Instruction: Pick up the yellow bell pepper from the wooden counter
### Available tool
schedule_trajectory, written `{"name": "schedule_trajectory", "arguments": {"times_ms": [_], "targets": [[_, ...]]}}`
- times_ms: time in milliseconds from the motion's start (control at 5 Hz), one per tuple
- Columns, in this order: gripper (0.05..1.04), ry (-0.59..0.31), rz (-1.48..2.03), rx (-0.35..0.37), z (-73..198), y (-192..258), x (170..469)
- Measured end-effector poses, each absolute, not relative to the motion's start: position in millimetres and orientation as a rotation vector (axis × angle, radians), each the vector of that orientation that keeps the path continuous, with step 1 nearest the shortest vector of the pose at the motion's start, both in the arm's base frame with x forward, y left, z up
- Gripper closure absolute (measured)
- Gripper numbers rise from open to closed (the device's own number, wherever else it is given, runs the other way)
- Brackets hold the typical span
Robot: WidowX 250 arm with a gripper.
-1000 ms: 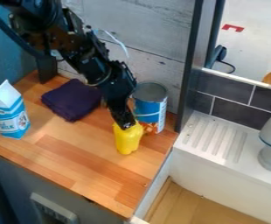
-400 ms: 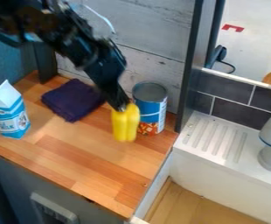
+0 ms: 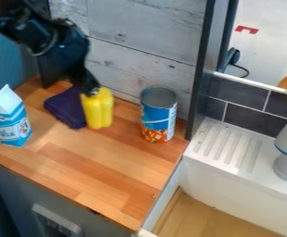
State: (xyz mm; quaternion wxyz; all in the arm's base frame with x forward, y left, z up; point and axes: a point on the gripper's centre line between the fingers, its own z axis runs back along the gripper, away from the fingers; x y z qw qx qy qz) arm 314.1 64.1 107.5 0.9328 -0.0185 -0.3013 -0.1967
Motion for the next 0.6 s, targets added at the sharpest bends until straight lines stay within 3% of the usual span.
{"name": "schedule_trajectory", "arguments": {"times_ms": [200, 600], "targets": [[0.985, -0.588, -0.221, -0.006, 92.2, 106.4, 299.5], [0.985, -0.572, -0.002, 0.051, 86.1, 134.3, 270.0]]}}
